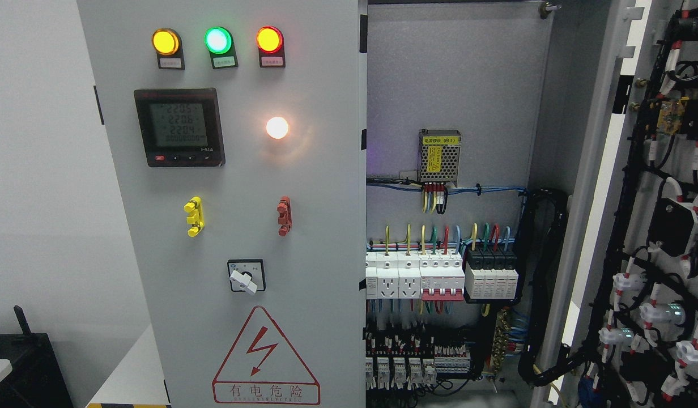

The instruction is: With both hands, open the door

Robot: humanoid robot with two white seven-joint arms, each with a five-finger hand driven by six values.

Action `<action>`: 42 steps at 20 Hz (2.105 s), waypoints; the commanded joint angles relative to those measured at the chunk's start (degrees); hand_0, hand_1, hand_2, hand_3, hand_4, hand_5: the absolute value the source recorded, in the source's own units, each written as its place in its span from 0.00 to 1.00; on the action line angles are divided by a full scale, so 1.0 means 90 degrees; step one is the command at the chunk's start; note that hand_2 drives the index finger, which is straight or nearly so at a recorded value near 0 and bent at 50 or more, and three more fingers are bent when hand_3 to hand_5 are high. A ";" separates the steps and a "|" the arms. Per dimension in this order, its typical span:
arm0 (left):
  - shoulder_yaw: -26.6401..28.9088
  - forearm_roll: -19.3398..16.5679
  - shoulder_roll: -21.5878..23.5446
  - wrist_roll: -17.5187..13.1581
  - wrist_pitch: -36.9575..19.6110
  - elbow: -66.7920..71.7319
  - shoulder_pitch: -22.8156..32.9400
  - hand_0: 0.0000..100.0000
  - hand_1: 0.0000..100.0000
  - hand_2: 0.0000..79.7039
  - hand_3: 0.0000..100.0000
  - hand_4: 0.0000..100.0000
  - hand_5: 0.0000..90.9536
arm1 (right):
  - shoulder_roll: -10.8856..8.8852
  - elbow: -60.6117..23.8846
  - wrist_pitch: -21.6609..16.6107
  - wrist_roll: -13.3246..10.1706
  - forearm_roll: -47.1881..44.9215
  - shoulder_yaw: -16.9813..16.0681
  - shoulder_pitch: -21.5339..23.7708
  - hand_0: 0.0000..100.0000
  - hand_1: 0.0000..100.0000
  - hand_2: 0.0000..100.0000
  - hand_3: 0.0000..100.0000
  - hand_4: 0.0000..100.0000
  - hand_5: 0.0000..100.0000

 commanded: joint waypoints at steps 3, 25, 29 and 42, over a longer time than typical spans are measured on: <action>-0.0038 -0.0049 -0.0018 -0.0014 -0.0017 0.0070 0.0000 0.00 0.00 0.00 0.00 0.04 0.00 | -0.0142 -0.2430 -0.0306 -0.0008 0.0010 0.0013 0.0671 0.00 0.00 0.00 0.00 0.00 0.00; -0.0047 -0.0068 -0.0028 -0.0023 -0.0017 0.0080 -0.0010 0.00 0.00 0.00 0.00 0.04 0.00 | -0.0357 -0.3847 -0.1138 -0.0008 -0.0019 0.0521 0.0292 0.00 0.00 0.00 0.00 0.00 0.00; -0.0290 -0.0107 -0.0018 -0.0013 -0.0018 0.0080 -0.0010 0.00 0.00 0.00 0.00 0.04 0.00 | -0.0367 -0.4052 -0.1157 -0.0008 -0.0010 0.0599 -0.0021 0.00 0.00 0.00 0.00 0.00 0.00; -0.0516 -0.0049 -0.0028 -0.0023 -0.0027 0.0060 -0.0010 0.00 0.00 0.00 0.00 0.04 0.00 | -0.0543 -0.4570 -0.1636 -0.0008 0.0010 0.1136 -0.0675 0.00 0.00 0.00 0.00 0.00 0.00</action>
